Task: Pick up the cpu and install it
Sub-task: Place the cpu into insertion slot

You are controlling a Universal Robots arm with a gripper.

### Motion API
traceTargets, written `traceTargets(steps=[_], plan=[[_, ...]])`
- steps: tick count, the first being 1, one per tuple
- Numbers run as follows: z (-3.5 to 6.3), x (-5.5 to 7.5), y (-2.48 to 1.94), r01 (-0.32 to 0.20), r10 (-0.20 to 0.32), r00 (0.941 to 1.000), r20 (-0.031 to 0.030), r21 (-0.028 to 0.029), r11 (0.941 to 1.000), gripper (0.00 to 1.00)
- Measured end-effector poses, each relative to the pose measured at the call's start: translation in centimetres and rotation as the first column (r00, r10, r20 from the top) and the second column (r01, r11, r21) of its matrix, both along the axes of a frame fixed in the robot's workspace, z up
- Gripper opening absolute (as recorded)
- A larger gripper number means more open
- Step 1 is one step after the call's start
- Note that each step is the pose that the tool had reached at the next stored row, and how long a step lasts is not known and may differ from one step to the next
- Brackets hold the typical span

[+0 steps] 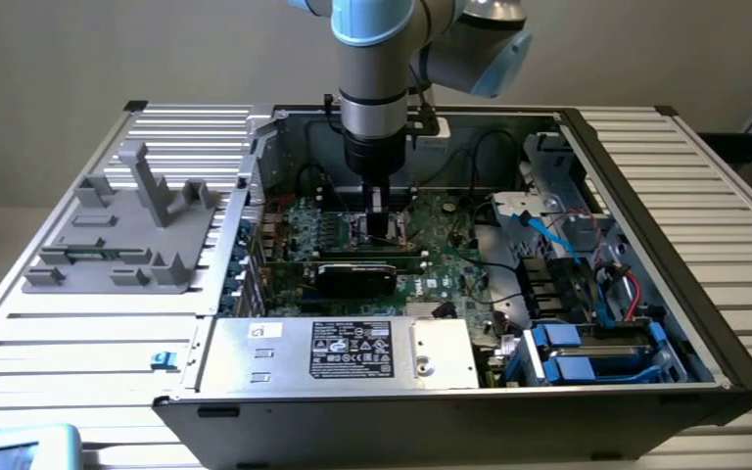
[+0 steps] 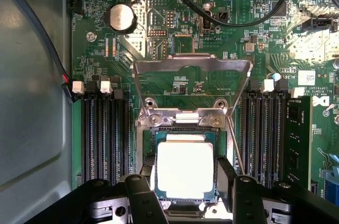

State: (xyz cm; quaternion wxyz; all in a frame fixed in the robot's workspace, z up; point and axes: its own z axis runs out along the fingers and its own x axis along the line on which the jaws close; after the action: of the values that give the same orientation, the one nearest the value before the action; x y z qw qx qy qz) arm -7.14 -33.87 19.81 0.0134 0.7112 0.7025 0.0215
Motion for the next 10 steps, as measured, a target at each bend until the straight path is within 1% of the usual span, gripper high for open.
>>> traceTargets(steps=[10], plan=[[0.00,0.00,0.00,0.000,0.000,1.0000,0.0007,0.0001,1.0000,0.56]])
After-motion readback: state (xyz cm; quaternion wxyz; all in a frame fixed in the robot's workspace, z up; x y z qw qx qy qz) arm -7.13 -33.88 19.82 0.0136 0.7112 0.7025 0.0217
